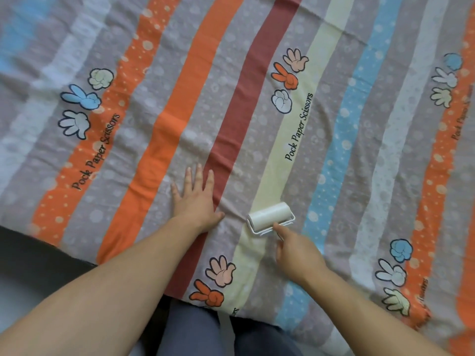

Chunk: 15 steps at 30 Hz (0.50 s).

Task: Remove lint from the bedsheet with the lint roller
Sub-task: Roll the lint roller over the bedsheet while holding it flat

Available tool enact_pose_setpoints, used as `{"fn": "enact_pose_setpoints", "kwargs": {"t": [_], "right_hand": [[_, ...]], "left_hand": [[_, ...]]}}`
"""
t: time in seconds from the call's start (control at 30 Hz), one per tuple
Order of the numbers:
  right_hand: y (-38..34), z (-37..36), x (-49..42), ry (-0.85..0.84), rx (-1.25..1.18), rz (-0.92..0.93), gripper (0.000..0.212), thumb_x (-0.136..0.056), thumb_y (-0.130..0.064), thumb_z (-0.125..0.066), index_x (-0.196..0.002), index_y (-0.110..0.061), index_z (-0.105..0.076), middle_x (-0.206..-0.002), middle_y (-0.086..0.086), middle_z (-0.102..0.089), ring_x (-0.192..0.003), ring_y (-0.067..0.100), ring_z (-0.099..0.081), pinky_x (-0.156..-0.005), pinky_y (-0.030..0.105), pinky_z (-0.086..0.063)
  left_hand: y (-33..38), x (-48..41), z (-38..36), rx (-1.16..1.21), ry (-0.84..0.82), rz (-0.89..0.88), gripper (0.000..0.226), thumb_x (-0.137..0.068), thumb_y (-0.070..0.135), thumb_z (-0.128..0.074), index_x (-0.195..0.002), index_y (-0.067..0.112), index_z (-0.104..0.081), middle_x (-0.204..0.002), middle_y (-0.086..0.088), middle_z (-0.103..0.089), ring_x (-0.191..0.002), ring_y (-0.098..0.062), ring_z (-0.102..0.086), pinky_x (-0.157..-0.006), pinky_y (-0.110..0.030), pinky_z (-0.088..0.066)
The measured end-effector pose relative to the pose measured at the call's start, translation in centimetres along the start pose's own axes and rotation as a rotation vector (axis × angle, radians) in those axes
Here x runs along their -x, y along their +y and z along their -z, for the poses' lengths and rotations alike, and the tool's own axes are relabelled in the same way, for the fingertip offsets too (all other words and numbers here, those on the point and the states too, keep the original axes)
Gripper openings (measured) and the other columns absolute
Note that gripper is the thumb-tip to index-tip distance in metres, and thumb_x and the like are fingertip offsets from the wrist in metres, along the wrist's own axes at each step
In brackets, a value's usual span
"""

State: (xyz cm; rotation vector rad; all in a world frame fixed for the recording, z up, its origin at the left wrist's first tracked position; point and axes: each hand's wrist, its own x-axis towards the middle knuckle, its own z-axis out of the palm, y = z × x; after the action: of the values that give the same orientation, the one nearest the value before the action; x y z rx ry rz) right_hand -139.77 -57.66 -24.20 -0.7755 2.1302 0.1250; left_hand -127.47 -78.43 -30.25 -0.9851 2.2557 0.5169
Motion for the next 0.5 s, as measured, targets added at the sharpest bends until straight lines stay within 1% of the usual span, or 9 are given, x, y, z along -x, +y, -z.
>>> {"fn": "enact_pose_setpoints", "kwargs": {"t": [0.13, 0.2, 0.27, 0.33, 0.37, 0.43, 0.5], "right_hand": [[1.2, -0.4, 2.7, -0.070, -0.007, -0.049, 0.054, -0.097, -0.025, -0.037, -0.148, -0.038, -0.030, -0.121, 0.006, -0.063, -0.108, 0.027, -0.059, -0.074, 0.033, -0.044], [1.4, 0.4, 3.0, -0.097, -0.008, -0.069, 0.049, -0.095, -0.026, -0.036, -0.142, -0.040, -0.037, -0.121, 0.003, -0.064, -0.107, 0.026, -0.059, -0.075, 0.033, -0.047], [1.2, 2.1, 2.9, -0.107, 0.004, -0.079, 0.044, -0.090, -0.025, -0.037, -0.131, -0.036, -0.048, -0.120, 0.000, -0.065, -0.105, 0.026, -0.060, -0.079, 0.034, -0.051], [0.4, 4.1, 2.7, -0.067, -0.006, -0.077, 0.047, -0.088, -0.026, -0.038, -0.132, -0.037, -0.049, -0.123, -0.002, -0.064, -0.107, 0.025, -0.060, -0.083, 0.036, -0.052], [-0.4, 5.1, 2.4, -0.031, -0.025, -0.079, 0.048, -0.089, -0.026, -0.039, -0.135, -0.038, -0.048, -0.124, -0.001, -0.064, -0.109, 0.025, -0.060, -0.084, 0.036, -0.051], [-2.3, 6.9, 1.2, 0.055, -0.071, -0.056, 0.049, -0.093, -0.026, -0.039, -0.139, -0.039, -0.045, -0.121, 0.002, -0.065, -0.108, 0.027, -0.060, -0.083, 0.036, -0.051], [-4.7, 8.2, -0.9, 0.112, -0.112, -0.035, 0.048, -0.096, -0.028, -0.037, -0.142, -0.041, -0.041, -0.119, 0.003, -0.065, -0.105, 0.028, -0.060, -0.080, 0.036, -0.050]], "left_hand": [[0.6, 0.2, 1.5, 0.007, -0.079, 0.025, 0.111, -0.090, 0.055, -0.064, -0.160, 0.021, 0.015, -0.165, -0.009, 0.030, -0.151, -0.033, 0.028, -0.121, -0.064, -0.003], [0.8, 0.1, 2.4, 0.013, -0.095, 0.024, 0.105, -0.092, 0.048, -0.065, -0.161, 0.020, 0.009, -0.166, -0.009, 0.024, -0.153, -0.033, 0.023, -0.121, -0.063, -0.010], [0.6, 0.0, 3.5, 0.012, -0.075, 0.013, 0.096, -0.092, 0.043, -0.065, -0.161, 0.020, -0.003, -0.168, -0.010, 0.015, -0.155, -0.033, 0.012, -0.120, -0.059, -0.022], [0.2, -0.5, 4.5, 0.001, -0.044, 0.002, 0.091, -0.090, 0.044, -0.067, -0.159, 0.020, -0.013, -0.168, -0.011, 0.010, -0.155, -0.033, 0.003, -0.118, -0.056, -0.028], [-0.1, -0.8, 4.9, -0.012, -0.040, -0.004, 0.092, -0.090, 0.045, -0.068, -0.159, 0.020, -0.013, -0.168, -0.012, 0.012, -0.155, -0.033, 0.003, -0.118, -0.055, -0.027], [-0.9, -1.8, 5.6, -0.041, -0.054, -0.020, 0.096, -0.090, 0.049, -0.068, -0.161, 0.023, -0.008, -0.167, -0.012, 0.019, -0.155, -0.032, 0.011, -0.122, -0.055, -0.019], [-2.0, -3.0, 5.9, -0.070, -0.043, -0.055, 0.100, -0.088, 0.053, -0.069, -0.161, 0.027, -0.005, -0.166, -0.011, 0.024, -0.154, -0.032, 0.020, -0.124, -0.056, -0.011]]}}
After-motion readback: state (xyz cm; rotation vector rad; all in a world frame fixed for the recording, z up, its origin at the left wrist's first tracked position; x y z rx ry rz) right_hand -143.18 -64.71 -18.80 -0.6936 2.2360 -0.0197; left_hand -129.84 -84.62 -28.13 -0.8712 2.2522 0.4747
